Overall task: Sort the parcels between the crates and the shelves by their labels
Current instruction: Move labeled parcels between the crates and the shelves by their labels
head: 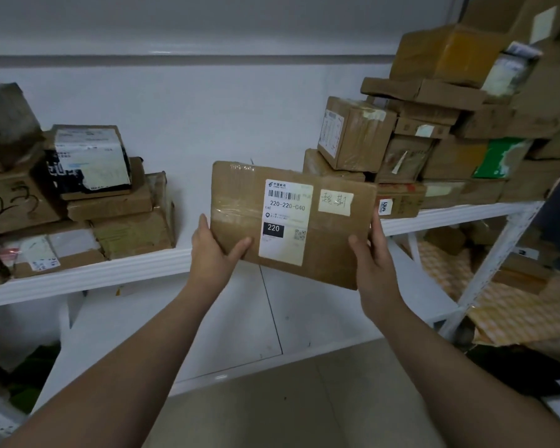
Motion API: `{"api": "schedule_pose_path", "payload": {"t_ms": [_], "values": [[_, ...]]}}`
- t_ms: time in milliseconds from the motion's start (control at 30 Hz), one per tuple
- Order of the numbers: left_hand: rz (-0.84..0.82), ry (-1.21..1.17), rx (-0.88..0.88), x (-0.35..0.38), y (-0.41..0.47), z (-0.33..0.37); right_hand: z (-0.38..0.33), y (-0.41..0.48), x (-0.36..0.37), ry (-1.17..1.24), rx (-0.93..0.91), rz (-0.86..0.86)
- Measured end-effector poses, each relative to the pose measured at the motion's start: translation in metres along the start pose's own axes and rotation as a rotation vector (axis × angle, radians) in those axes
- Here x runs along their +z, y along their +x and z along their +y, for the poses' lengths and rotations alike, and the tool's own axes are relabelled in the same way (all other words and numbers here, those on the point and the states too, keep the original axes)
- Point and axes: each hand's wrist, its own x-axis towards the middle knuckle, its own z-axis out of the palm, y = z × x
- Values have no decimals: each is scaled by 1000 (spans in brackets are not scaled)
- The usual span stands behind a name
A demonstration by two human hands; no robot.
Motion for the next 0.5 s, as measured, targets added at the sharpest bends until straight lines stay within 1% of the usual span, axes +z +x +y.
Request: {"api": "schedule_pose_path", "payload": {"t_ms": [33, 100, 233, 333, 433, 500], "values": [[-16, -67, -6, 0, -1, 0, -3, -3, -1, -21, -7, 13], [1, -148, -23, 0, -6, -1, -8, -10, -1, -82, -29, 33], [69, -189, -41, -6, -18, -7, -15, -22, 3, -180, -72, 102], [101, -215, -7, -17, -28, -8, -20, -33, 7, -179, -68, 136], [114, -268, 39, -28, -40, -6, -25, -45, 7, -151, -56, 210], [82, -310, 87, -34, -48, -4, -28, -55, 5, -134, -46, 263]]}}
